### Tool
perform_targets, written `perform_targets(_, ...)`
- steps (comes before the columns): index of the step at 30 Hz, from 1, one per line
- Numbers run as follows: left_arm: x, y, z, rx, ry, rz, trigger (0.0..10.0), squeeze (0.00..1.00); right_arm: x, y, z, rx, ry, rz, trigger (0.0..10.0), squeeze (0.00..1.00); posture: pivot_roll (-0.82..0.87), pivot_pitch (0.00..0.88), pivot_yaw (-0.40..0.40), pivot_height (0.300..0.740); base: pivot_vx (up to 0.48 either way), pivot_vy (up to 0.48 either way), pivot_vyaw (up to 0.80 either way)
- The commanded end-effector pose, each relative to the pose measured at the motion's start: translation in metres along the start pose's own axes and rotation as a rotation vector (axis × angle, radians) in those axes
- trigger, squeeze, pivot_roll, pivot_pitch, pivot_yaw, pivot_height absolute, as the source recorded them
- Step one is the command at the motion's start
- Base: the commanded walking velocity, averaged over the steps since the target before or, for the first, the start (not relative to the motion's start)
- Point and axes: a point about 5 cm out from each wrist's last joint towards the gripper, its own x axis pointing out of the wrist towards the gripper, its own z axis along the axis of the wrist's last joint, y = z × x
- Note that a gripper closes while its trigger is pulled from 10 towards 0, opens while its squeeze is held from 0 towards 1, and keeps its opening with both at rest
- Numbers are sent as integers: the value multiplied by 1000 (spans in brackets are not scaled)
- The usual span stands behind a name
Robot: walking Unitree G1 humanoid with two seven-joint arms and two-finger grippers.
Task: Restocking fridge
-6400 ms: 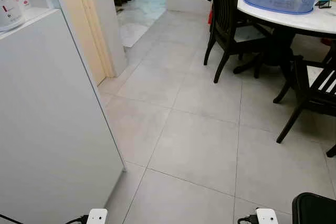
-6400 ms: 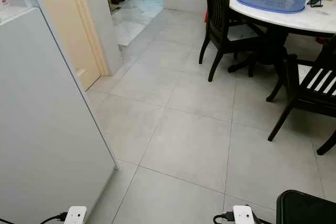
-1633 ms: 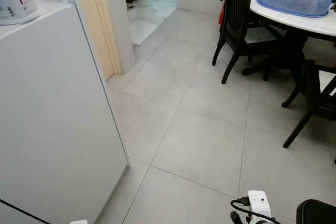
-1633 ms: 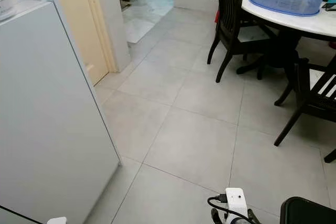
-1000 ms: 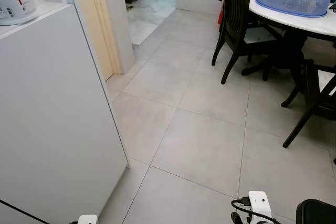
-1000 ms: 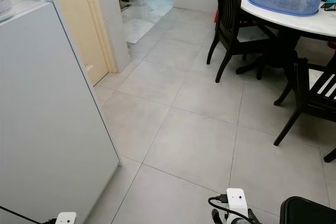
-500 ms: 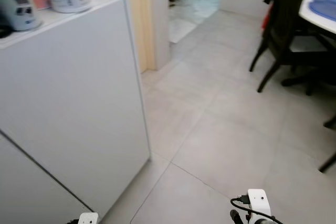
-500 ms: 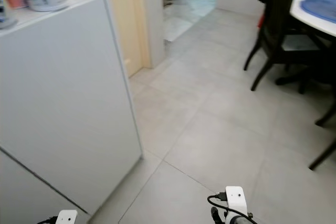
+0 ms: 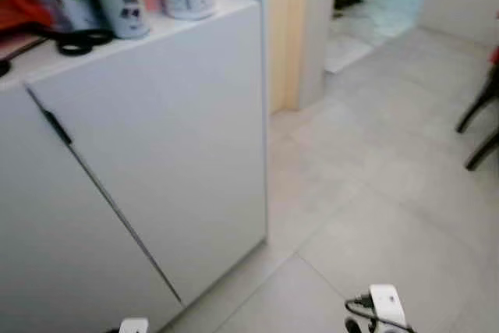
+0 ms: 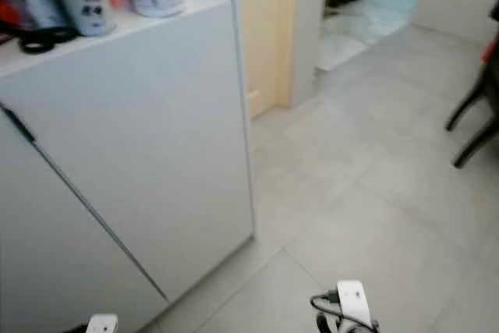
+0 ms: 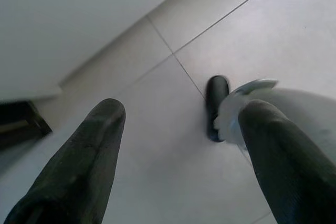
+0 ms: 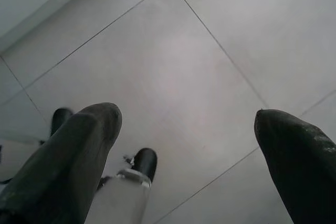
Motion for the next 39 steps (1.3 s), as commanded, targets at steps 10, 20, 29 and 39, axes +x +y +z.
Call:
perform_targets(10,-1,4,-4,-13,10,15,10000,0,2,7,6,-3,-14,23,10000,0,0,0,-15,740,0,0,800)
perform_targets(20,-1,5,-4,-24,14,24,10000,0,2,7,7,-4,-7,23,10000,0,3,0,-17,740,0,0,800)
perform_targets(29,-1,4,-4,-26,12,23,10000,0,2,7,7,-2,-5,25,10000,0,-2,0,-16,740,0,0,800)
perform_targets(39,-1,5,-4,-26,14,25,10000,0,2,8,6,32,-5,23,10000,0,2,0,-17,740,0,0,418)
